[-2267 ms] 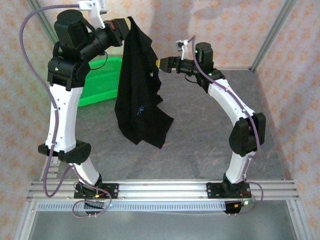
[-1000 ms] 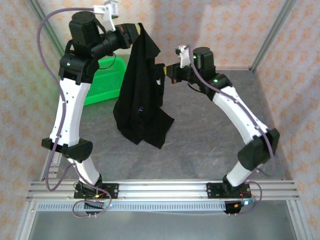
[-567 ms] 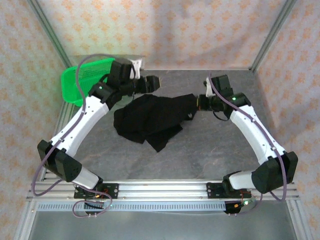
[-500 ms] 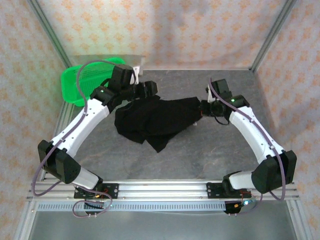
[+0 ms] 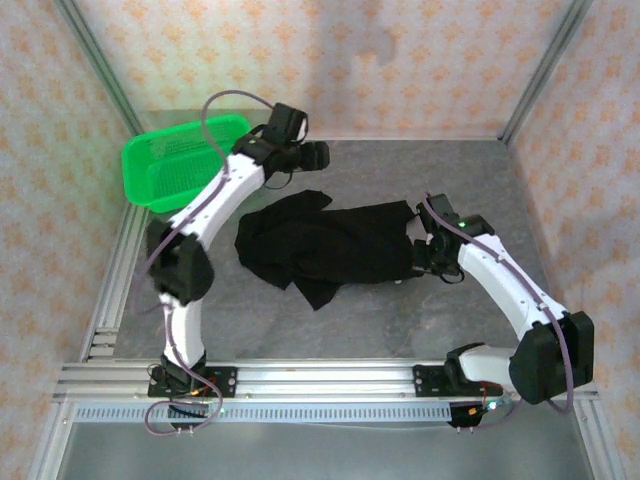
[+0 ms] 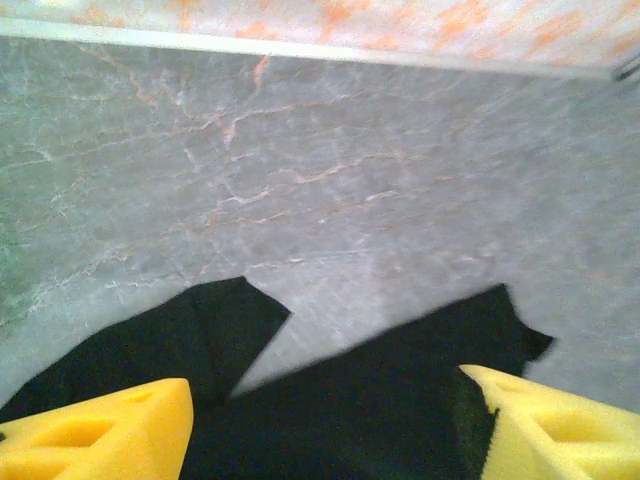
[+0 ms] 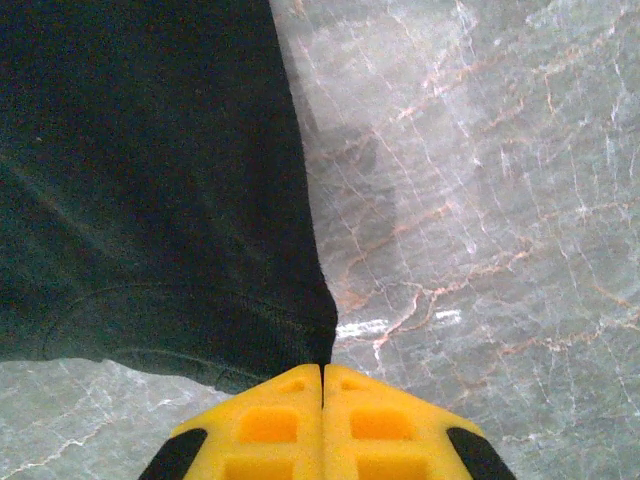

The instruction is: Fold and stack the t-shirts

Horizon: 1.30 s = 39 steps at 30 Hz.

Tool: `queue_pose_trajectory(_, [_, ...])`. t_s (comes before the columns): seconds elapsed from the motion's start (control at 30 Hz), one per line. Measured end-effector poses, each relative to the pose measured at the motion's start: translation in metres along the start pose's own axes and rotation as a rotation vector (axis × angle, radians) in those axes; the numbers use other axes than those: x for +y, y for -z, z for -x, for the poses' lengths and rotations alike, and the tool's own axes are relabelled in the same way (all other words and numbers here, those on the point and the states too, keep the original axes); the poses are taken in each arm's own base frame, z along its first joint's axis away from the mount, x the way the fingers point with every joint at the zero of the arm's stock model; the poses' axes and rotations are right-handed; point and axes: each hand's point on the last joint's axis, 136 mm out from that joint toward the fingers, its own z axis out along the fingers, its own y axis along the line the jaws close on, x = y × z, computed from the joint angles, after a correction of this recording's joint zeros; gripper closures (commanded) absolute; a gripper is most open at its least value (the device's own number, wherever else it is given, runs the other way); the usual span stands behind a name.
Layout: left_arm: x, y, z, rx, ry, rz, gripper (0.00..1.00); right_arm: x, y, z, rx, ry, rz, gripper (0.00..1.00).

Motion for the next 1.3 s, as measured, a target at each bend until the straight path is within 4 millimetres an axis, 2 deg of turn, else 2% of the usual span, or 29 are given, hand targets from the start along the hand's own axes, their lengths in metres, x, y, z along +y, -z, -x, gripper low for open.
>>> queue_pose_trajectory(0.1, [0.016,-0.050,-0.023,0.116,-0.037,0.076,0.36,-0.002,-0.004,-0.004,0.006,-0.014,-0.002,1.00])
queue_pose_trajectory(0.17, [0.031,-0.079,-0.046,0.201,-0.055,0.128,0.38,-0.002,-0.006,-0.006,0.005,-0.022,0.002,1.00])
queue_pose_trajectory(0.27, [0.053,-0.108,-0.076,0.302,-0.072,0.208,0.40,-0.001,-0.008,-0.009,0.006,-0.030,0.011,1.00])
queue_pose_trajectory(0.37, [0.066,-0.124,-0.089,0.347,-0.092,0.264,0.42,0.001,-0.009,-0.010,0.006,-0.034,0.023,1.00])
queue_pose_trajectory(0.47, [0.075,-0.129,-0.092,0.354,-0.104,0.306,0.42,0.002,-0.009,-0.011,0.006,-0.037,0.033,1.00])
queue_pose_trajectory(0.73, [0.082,-0.131,-0.081,0.313,-0.117,0.356,0.43,0.010,-0.009,-0.008,-0.004,-0.040,0.073,1.00])
queue_pose_trajectory(0.9, [0.088,-0.149,-0.094,0.344,-0.126,0.366,0.59,0.015,-0.011,-0.004,-0.007,-0.040,0.090,1.00])
queue_pose_trajectory(0.93, [0.090,-0.154,-0.098,0.354,-0.129,0.370,0.67,0.017,-0.011,-0.002,-0.006,-0.040,0.091,1.00])
queue_pose_trajectory(1.03, [0.088,-0.152,-0.094,0.346,-0.138,0.363,1.00,0.025,-0.010,0.009,-0.020,-0.040,0.110,1.00])
queue_pose_trajectory(1.2, [0.089,-0.149,-0.091,0.348,-0.140,0.357,1.00,0.046,0.006,0.045,-0.089,-0.028,0.158,1.00])
queue_pose_trajectory(1.3, [0.088,-0.135,-0.074,0.311,-0.124,0.343,1.00,0.059,0.026,0.076,-0.169,-0.001,0.185,1.00])
